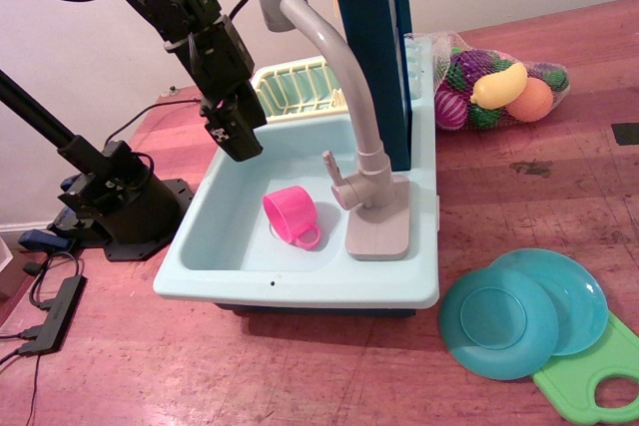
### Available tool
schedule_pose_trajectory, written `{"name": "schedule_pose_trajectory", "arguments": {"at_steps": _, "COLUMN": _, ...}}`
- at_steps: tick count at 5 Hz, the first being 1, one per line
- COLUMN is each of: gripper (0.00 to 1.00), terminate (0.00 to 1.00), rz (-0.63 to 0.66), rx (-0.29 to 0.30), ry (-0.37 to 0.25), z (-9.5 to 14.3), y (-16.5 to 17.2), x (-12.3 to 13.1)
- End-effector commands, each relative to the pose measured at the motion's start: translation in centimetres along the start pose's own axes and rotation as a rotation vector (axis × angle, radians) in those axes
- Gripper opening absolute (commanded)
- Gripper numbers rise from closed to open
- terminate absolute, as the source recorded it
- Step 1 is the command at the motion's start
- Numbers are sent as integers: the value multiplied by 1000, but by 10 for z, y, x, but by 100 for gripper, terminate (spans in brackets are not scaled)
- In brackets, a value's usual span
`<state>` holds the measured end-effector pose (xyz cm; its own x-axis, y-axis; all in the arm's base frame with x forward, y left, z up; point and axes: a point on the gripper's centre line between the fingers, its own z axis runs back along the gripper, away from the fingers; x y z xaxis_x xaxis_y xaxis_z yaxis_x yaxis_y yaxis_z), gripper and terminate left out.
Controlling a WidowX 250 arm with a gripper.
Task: Flip cup upright
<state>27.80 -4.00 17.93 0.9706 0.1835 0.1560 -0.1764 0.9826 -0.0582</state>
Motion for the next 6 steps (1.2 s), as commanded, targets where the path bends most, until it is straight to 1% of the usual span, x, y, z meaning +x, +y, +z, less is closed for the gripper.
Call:
{"name": "schedule_pose_trajectory", "arguments": {"at_steps": 1, "gripper": 100, "terminate": 0, "rz": 0, "rx": 0, "ry": 0, "z": 0, "y": 0, "x": 0}}
{"name": "schedule_pose_trajectory", "arguments": {"at_steps": 2, "gripper": 100, "terminate": 0, "rz": -193, "rx": -39, "ry": -9, "z": -2, "y": -2, "x": 1}}
{"name": "schedule_pose_trajectory", "arguments": {"at_steps": 3, "gripper": 100, "terminate": 0, "rz": -303, "rx": -55, "ry": -5, "z": -8, "y": -5, "x": -1}}
{"name": "schedule_pose_trajectory", "arguments": {"at_steps": 4, "gripper": 100, "terminate": 0, "rz": -394, "rx": -65, "ry": -32, "z": -13, "y": -7, "x": -2}}
{"name": "schedule_pose_trajectory", "arguments": {"at_steps": 5, "gripper": 100, "terminate": 0, "rz": -467, "rx": -58, "ry": -51, "z": -24, "y": -7, "x": -5}}
{"name": "schedule_pose_trajectory", "arguments": {"at_steps": 6, "gripper": 100, "terminate": 0, "rz": -506, "rx": -81, "ry": -48, "z": -44, "y": -7, "x": -11}}
